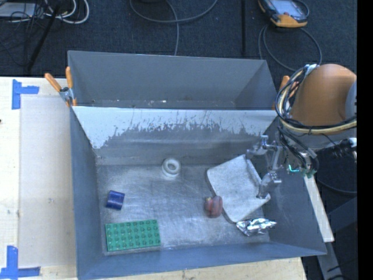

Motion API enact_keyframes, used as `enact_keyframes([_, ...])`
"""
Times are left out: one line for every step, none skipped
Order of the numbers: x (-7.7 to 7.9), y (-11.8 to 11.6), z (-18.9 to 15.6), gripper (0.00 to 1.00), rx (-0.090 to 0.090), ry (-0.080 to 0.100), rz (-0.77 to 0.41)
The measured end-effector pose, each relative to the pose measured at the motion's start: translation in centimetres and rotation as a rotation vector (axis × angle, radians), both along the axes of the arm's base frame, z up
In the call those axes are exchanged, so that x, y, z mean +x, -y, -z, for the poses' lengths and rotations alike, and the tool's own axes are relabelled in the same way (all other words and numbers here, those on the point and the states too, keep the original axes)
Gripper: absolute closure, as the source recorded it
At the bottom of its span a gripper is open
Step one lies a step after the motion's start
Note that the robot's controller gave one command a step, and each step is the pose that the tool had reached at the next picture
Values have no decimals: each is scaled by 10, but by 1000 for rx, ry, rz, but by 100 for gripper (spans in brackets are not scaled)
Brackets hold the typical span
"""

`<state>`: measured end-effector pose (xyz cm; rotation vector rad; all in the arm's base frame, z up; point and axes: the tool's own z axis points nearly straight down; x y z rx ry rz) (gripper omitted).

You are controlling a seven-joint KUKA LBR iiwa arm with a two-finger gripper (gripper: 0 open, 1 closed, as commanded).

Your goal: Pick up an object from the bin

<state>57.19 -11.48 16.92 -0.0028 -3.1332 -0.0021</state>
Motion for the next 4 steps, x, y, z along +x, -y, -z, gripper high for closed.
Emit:
enact_keyframes([-72,-28,95,0,2,26,-296])
enact_keyframes([-75,-26,95,100,1,12,-299])
enact_keyframes([-84,-23,-6,100,-2,15,-310])
enact_keyframes([-81,-19,-69,100,-2,16,-304])
